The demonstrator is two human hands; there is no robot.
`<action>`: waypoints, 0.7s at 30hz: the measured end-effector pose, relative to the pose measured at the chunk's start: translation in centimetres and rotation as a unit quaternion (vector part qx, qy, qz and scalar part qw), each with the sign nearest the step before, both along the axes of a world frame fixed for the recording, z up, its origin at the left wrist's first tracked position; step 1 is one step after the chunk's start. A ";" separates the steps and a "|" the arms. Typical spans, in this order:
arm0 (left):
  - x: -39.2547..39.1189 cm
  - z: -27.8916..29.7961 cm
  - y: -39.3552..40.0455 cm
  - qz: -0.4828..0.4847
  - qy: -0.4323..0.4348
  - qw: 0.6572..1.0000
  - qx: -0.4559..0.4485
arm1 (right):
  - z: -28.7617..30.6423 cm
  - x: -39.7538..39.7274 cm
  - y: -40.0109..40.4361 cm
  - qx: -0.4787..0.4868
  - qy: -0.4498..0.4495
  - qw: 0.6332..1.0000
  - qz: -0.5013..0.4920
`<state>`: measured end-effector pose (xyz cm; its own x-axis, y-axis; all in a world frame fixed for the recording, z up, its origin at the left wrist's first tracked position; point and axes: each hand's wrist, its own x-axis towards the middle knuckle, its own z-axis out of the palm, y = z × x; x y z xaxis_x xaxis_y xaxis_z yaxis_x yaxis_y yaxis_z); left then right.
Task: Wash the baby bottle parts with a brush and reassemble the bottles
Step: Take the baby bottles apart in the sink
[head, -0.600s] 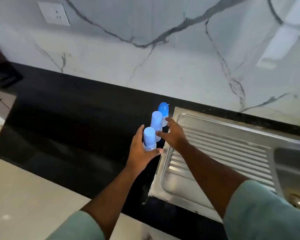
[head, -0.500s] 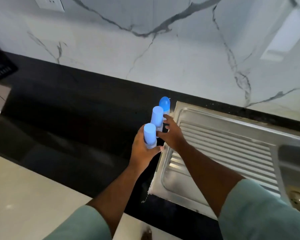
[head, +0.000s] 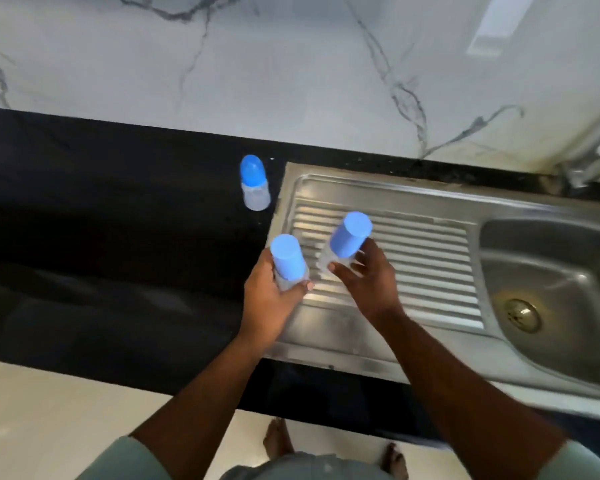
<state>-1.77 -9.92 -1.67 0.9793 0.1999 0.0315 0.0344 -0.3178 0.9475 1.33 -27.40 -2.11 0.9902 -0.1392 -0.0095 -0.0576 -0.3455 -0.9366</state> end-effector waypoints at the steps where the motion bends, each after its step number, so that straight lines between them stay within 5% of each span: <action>1: -0.7 0.0 -2.2 -0.018 -0.007 1.000 0.002 | 0.0 -1.7 -2.7 -0.005 0.004 1.000 -0.023; 10: -4.9 -1.6 -17.5 -0.142 -0.024 0.989 0.023 | -1.0 -11.3 -18.8 -0.047 0.049 0.995 -0.069; 21: -7.5 -3.8 -21.1 -0.123 0.048 0.991 0.012 | -3.4 -11.9 -21.9 -0.002 0.095 0.994 0.062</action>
